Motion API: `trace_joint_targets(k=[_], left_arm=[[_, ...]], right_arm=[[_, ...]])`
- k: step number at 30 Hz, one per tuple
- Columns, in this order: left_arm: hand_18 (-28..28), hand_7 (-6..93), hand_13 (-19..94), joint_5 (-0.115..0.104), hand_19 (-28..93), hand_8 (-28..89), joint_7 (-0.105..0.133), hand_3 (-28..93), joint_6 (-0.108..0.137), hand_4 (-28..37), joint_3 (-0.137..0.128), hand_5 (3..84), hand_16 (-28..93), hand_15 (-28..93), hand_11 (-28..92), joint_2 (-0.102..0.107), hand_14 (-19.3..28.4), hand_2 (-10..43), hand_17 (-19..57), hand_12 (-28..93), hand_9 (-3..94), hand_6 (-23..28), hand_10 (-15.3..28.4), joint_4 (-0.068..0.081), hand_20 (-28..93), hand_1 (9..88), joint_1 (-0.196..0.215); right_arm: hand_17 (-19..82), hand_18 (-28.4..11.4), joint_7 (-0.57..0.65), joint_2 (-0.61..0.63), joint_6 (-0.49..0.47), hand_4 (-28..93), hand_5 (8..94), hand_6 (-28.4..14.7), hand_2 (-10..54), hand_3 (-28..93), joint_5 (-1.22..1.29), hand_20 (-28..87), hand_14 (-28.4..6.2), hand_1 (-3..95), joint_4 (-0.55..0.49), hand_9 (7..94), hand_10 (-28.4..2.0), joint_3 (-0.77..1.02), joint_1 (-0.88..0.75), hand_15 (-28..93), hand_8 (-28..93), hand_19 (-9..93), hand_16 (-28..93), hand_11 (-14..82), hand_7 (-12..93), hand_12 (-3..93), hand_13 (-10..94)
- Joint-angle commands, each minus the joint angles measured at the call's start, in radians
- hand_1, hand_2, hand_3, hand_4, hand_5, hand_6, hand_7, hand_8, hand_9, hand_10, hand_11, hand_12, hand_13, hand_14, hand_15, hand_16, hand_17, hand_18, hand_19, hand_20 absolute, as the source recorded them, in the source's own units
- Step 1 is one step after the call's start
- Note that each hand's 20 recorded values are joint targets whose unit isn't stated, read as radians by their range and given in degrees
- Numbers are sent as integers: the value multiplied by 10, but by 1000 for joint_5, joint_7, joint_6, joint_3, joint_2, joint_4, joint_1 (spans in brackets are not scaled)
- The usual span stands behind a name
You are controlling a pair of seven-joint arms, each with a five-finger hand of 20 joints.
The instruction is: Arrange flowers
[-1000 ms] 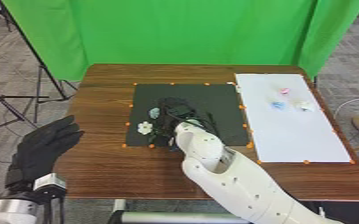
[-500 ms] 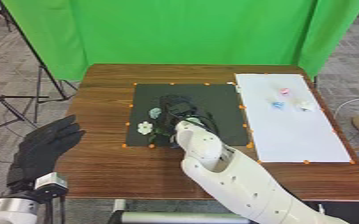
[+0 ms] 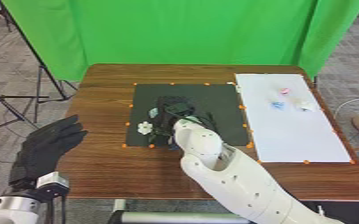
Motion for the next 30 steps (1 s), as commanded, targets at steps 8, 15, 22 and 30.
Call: trace_joint_targets(k=[8,15,22,30], left_arm=[[214,126,274,14,575,-82,-28,828,-22,-119,-8,458,-122,572,346,-11,283,50,-96,86,381,136,224,2,116,277,0],[215,125,274,10,575,-82,-18,827,-13,-119,-2,458,-122,572,346,-10,283,51,-96,86,381,137,224,0,117,277,5],[214,124,274,8,575,-81,-5,828,-11,-118,3,458,-122,572,345,-8,284,50,-96,86,381,137,224,0,116,277,7],[214,124,275,5,575,-81,2,828,0,-117,2,457,-122,572,346,-14,284,49,-95,87,382,137,224,-7,116,276,25]], right_arm=[[116,-284,27,-1,-33,-283,689,-43,-95,840,0,446,-165,349,-16,644,-159,2,0,787,-128,722,239,463,192,226,503],[111,-284,52,14,-10,-283,688,-47,-95,838,2,457,-171,347,-9,636,-163,-14,20,789,-127,714,234,465,188,224,495],[114,-284,82,21,68,-283,691,-52,-95,837,-51,470,-189,344,6,628,-176,-48,65,797,-125,712,227,466,185,220,488],[115,-284,79,50,95,-283,695,-54,-95,836,-14,482,-197,350,-20,626,-185,-55,66,803,-125,707,219,466,186,217,482]])
